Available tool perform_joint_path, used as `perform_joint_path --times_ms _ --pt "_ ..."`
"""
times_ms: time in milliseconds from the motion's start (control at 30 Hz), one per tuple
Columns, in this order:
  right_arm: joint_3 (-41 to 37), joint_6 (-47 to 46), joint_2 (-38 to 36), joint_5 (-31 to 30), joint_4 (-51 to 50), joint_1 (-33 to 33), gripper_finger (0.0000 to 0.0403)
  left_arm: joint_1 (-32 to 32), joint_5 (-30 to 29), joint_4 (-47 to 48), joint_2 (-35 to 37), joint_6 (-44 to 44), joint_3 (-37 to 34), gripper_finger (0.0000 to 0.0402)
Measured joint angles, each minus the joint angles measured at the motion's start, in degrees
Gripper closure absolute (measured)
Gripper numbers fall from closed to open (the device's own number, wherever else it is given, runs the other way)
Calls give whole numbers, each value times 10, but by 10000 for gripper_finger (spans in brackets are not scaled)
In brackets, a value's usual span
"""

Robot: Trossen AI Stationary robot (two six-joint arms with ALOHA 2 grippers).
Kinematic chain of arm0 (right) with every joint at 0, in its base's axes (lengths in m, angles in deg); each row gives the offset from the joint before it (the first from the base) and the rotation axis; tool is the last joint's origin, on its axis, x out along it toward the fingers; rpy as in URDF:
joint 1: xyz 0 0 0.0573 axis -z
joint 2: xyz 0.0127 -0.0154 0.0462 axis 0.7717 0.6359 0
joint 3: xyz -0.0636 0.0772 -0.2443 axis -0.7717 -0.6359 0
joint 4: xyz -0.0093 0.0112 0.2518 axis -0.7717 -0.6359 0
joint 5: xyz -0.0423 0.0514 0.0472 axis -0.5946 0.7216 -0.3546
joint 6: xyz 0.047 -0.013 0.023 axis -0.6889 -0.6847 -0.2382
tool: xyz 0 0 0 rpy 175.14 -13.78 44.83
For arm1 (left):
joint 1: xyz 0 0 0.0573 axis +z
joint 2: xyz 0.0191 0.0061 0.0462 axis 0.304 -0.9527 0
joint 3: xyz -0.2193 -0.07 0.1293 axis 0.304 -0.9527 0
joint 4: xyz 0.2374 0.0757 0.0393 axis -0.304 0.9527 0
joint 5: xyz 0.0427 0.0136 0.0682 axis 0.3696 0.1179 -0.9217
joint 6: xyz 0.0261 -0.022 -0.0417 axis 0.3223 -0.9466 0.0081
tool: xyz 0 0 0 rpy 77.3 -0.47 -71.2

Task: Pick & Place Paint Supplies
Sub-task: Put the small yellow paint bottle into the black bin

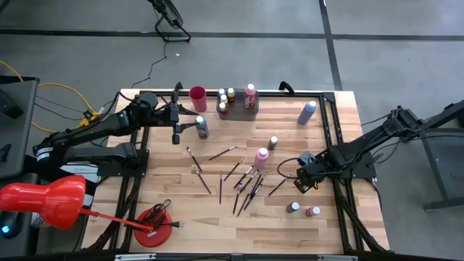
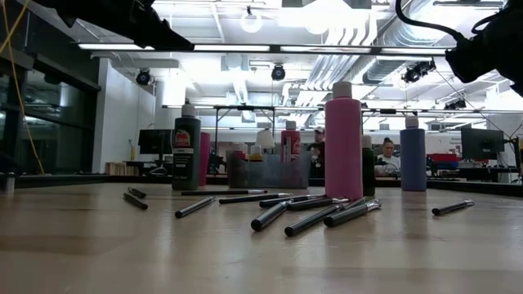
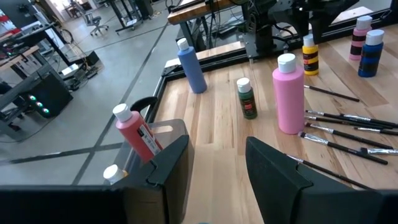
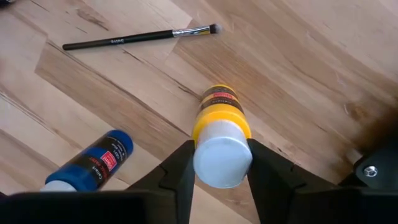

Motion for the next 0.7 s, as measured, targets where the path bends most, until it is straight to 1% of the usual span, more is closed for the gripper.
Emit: perform_joint_path --times_ms 167,267,400,533,700 --pt "25 9 0 -9 -27 0 288 0 0 0 0 0 0 249" --pt "62 25 0 -24 -82 6 288 0 0 0 0 0 0 249" --pt "132 68 0 -54 -173 34 288 0 0 0 0 0 0 249" --pt "207 157 0 -86 -224 89 288 0 0 0 0 0 0 249" --pt "278 325 12 -99 -214 195 288 0 0 0 0 0 0 249"
